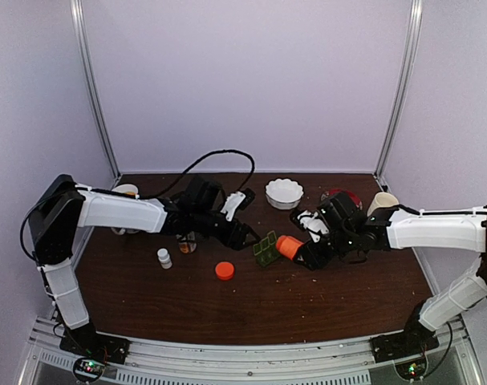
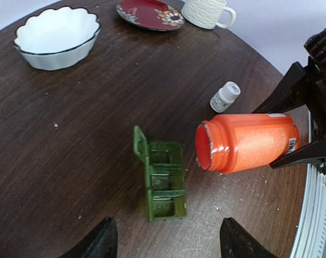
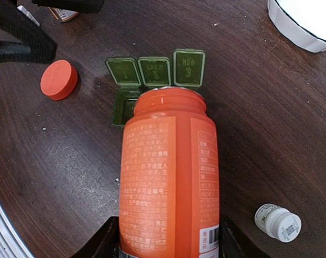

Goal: Sort the pills into containers
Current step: Hold the pill container at the center of the board.

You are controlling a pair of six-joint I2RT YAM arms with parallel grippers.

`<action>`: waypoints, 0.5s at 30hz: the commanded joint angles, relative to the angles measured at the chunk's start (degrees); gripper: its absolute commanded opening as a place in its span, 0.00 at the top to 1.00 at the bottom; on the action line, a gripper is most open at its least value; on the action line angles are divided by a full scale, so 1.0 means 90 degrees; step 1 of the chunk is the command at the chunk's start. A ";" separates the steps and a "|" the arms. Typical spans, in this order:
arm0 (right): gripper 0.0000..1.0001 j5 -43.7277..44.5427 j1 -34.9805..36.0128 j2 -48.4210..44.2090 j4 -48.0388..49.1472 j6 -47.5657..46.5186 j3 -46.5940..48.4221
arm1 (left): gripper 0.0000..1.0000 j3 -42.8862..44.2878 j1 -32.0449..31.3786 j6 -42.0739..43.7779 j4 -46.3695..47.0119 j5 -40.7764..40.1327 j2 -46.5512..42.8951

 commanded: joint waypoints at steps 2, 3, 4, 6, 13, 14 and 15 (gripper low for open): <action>0.95 -0.0276 -0.0084 0.0168 0.0254 0.0070 0.0062 | 0.32 0.0553 -0.0279 0.0264 -0.0157 -0.0162 0.0460; 0.95 -0.0285 -0.0087 0.0204 0.0275 0.0078 0.0062 | 0.32 0.0591 -0.0280 0.0224 -0.0148 -0.0197 0.0536; 0.95 -0.0296 -0.0095 0.0240 0.0284 0.0089 0.0070 | 0.32 0.0641 -0.0280 0.0198 -0.0152 -0.0245 0.0607; 0.95 -0.0295 -0.0118 0.0320 0.0286 0.0112 0.0110 | 0.33 0.0751 -0.0275 0.0180 -0.0182 -0.0280 0.0764; 0.96 -0.0395 -0.0224 0.0487 0.0275 0.0161 0.0153 | 0.39 0.0964 -0.0262 0.0028 -0.0147 -0.0286 0.1145; 0.96 -0.0408 -0.0245 0.0511 0.0268 0.0163 0.0166 | 0.39 0.0975 -0.0261 -0.0012 -0.0147 -0.0282 0.1175; 0.96 -0.0420 -0.0253 0.0539 0.0267 0.0168 0.0176 | 0.39 0.0987 -0.0247 -0.0038 -0.0147 -0.0272 0.1209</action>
